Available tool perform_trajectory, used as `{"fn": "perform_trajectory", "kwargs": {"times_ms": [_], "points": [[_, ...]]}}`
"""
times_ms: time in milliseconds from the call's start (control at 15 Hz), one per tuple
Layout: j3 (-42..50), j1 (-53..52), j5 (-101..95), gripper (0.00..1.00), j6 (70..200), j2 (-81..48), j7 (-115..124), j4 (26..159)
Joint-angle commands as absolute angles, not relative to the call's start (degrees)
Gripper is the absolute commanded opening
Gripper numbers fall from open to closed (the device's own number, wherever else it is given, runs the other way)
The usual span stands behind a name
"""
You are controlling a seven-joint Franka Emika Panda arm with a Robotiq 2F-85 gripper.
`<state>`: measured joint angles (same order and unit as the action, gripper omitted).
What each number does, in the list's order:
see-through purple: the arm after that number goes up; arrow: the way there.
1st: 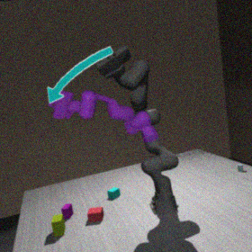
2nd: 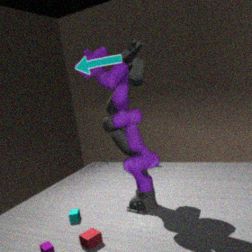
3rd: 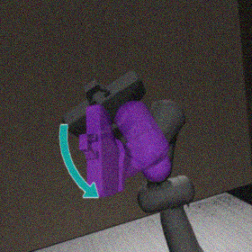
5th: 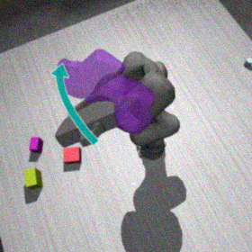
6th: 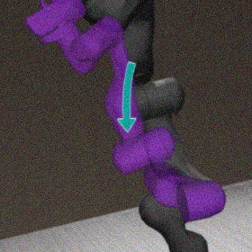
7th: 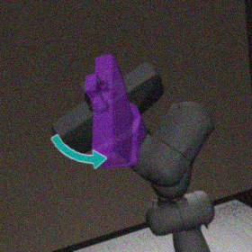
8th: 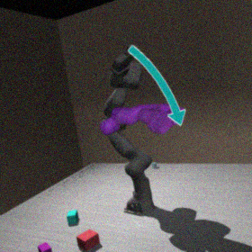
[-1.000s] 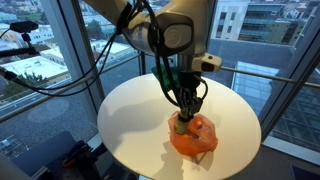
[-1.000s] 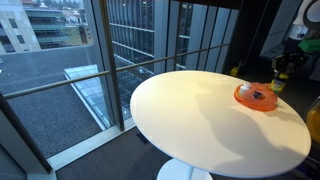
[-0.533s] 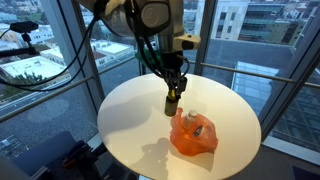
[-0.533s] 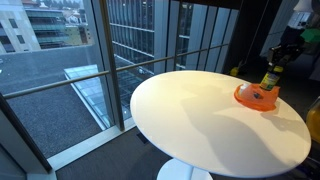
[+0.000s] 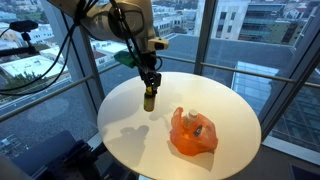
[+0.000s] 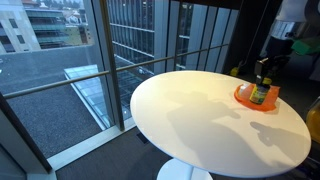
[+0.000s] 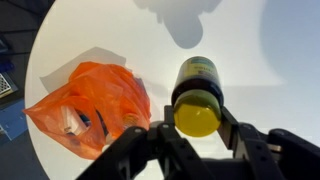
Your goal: Take the yellow bottle out of the plastic bag and put it on the table
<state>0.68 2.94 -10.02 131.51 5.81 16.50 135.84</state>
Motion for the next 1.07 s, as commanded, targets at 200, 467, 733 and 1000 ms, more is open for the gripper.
{"fn": "perform_trajectory", "kwargs": {"times_ms": [200, 467, 733, 1000], "points": [[-2.3, 0.5, -18.8, 0.20, 134.8, 0.2, 23.3, 137.0], [-1.4, -0.8, -22.7, 0.20, 138.8, -4.8, 26.8, 136.3], [-0.2, -1.5, -22.5, 0.20, 141.9, -8.2, 27.5, 136.1], [0.7, -1.6, -20.8, 0.77, 142.1, -7.5, 25.6, 136.4]]}}
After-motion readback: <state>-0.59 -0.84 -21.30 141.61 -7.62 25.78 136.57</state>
